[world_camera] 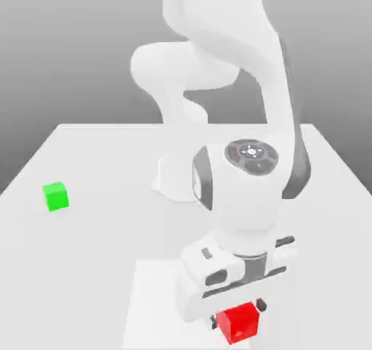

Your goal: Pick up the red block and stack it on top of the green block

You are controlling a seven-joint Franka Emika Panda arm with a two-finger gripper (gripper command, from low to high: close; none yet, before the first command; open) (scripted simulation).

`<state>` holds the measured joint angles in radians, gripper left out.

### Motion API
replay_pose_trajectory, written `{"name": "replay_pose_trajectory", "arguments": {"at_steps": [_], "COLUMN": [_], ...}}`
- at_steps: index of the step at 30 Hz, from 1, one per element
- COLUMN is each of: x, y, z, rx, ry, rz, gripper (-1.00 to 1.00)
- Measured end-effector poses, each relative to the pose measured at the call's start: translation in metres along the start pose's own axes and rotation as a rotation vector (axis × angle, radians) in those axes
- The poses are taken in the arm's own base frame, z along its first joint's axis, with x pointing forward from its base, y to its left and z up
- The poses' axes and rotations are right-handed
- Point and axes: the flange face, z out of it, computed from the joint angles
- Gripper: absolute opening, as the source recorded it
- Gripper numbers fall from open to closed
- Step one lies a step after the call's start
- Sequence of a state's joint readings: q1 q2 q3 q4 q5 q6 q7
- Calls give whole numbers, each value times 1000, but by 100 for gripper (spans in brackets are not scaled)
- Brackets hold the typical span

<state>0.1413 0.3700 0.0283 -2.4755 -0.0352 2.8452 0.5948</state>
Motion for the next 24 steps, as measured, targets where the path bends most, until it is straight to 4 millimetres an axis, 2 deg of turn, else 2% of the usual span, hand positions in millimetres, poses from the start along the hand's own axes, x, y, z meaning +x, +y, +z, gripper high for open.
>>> {"name": "replay_pose_trajectory", "arguments": {"at_steps": [3,4,9,12,14,17,20,24], "x": [0,0,1,21,38,48,46,34], "y": [0,0,2,47,95,158,209,278], "z": [4,-1,-56,-86,-105,-130,-153,-176], "rx": [0,0,-2,-32,-55,-85,-109,-131], "ry": [0,0,1,37,61,91,114,132], "rz": [0,0,3,73,158,264,345,464], "gripper": [-100,-100,-100,-100,-100,-100,-100,-100]}}
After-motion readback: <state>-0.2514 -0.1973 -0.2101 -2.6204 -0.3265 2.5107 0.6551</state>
